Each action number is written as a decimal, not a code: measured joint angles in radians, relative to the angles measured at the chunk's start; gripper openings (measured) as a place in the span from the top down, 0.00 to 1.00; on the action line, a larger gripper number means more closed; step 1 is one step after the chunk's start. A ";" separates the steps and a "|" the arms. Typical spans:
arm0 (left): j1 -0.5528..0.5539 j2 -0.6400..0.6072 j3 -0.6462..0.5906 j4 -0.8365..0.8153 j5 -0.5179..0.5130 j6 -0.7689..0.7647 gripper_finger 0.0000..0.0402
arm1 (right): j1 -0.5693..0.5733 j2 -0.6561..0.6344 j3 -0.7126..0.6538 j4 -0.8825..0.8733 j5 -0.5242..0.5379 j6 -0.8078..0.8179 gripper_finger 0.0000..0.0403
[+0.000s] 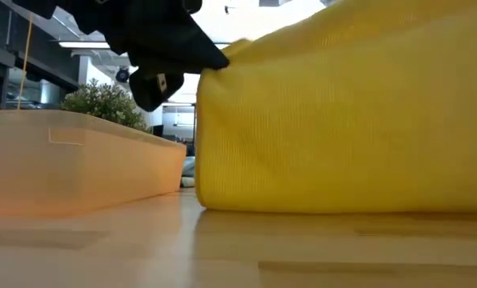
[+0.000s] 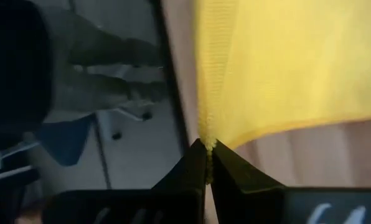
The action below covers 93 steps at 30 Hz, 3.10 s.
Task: Fold microfiber towels
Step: Fold the middle right yellow microfiber towel
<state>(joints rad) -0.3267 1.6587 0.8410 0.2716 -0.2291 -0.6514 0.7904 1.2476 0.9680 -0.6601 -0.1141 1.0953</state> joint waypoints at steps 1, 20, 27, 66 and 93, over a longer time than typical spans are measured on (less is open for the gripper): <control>0.000 -0.005 0.000 0.002 -0.015 0.003 1.00 | -0.010 -0.001 0.000 -0.021 0.012 0.000 1.00; 0.165 -0.021 0.001 -0.106 -0.156 0.000 1.00 | -0.334 0.000 -0.001 -0.415 0.233 0.031 1.00; 0.215 -0.021 0.001 -0.120 -0.152 -0.010 1.00 | -0.426 0.084 -0.001 -0.448 0.236 0.033 1.00; 0.129 0.052 0.000 -0.073 -0.056 -0.233 1.00 | -0.286 0.089 0.000 -0.413 0.050 0.210 1.00; 0.130 0.055 0.000 -0.155 -0.304 -0.236 1.00 | -0.445 0.259 -0.001 -0.444 0.135 0.145 1.00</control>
<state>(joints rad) -0.1963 1.7138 0.8413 0.1162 -0.5327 -0.8870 0.3454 1.5070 0.9672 -1.1037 0.0207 1.2407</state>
